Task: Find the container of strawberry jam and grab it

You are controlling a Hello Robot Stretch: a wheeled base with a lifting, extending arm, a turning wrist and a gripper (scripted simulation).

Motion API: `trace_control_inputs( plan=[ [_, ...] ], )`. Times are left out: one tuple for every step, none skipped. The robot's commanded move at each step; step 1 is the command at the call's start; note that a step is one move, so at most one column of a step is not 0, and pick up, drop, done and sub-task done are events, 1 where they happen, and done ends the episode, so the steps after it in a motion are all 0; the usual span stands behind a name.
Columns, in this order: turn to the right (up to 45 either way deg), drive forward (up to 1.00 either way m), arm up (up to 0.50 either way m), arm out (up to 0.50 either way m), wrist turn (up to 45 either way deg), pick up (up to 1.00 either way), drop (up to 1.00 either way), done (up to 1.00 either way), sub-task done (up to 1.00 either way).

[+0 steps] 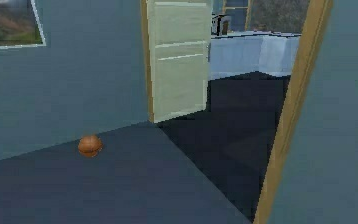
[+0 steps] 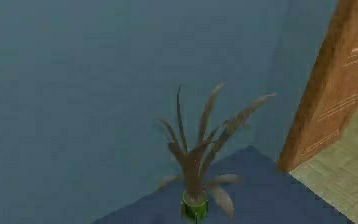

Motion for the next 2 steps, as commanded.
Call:
trace_control_inputs(
  plan=[
    [0.0, 1.0, 0.0, 0.0, 0.0, 0.0, 0.0, 0.0, 0.0],
    [0.0, 0.35, 0.0, 0.0, 0.0, 0.0, 0.0, 0.0, 0.0]
  ],
)
